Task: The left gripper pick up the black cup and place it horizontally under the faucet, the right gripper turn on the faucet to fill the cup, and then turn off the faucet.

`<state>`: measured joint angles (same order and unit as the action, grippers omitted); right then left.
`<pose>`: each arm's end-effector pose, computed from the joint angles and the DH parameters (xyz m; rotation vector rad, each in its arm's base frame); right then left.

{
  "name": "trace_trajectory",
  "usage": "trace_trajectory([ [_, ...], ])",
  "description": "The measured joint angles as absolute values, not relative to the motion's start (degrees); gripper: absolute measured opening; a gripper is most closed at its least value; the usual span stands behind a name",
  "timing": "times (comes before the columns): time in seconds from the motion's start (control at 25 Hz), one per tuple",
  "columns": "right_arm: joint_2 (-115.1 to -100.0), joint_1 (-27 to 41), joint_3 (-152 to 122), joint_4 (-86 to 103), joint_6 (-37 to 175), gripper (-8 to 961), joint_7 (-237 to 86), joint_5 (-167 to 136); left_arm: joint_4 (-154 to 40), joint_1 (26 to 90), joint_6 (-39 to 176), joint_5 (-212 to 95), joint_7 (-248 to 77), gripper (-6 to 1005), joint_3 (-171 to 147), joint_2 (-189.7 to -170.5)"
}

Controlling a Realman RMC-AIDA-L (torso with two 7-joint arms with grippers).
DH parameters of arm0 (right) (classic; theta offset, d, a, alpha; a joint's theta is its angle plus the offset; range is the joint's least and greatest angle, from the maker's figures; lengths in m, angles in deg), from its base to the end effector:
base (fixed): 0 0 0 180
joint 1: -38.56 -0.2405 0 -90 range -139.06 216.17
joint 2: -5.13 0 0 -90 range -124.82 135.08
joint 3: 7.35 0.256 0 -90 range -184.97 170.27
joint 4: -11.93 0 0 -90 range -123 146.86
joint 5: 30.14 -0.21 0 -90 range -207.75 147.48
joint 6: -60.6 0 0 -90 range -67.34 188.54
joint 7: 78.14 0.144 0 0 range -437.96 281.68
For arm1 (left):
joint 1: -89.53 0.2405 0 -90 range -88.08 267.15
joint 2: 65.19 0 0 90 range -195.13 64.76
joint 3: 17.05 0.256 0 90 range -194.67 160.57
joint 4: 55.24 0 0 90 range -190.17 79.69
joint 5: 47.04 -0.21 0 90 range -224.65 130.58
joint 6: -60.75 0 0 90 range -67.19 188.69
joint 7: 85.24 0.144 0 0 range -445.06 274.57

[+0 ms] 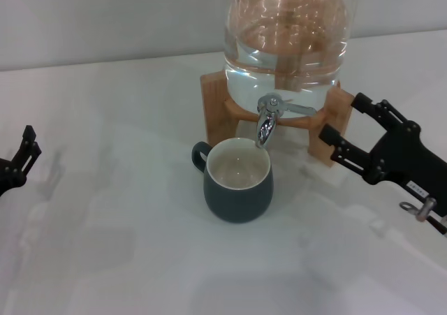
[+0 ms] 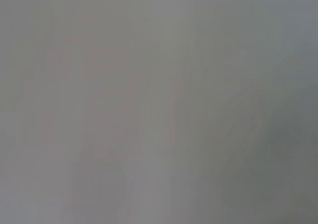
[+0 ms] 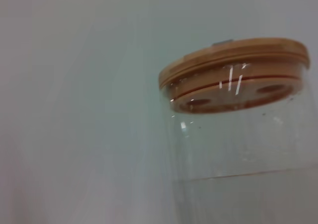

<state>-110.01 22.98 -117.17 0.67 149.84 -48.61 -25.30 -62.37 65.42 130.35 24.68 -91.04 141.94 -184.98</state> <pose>0.3052 0.2587 -0.0109 -1.9969 0.4028 1.1126 -0.3328 0.3092 -0.0327 -1.6879 -0.5065 -0.6384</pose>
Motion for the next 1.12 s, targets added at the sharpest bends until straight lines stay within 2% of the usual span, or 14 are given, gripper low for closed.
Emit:
trace_trajectory([
  [1.12, -110.10, 22.2, -121.9, -2.2, 148.5, 873, -47.8, -25.3, -62.4, 64.4, 128.1, 24.6, -91.0, 889, 142.0, -184.90],
])
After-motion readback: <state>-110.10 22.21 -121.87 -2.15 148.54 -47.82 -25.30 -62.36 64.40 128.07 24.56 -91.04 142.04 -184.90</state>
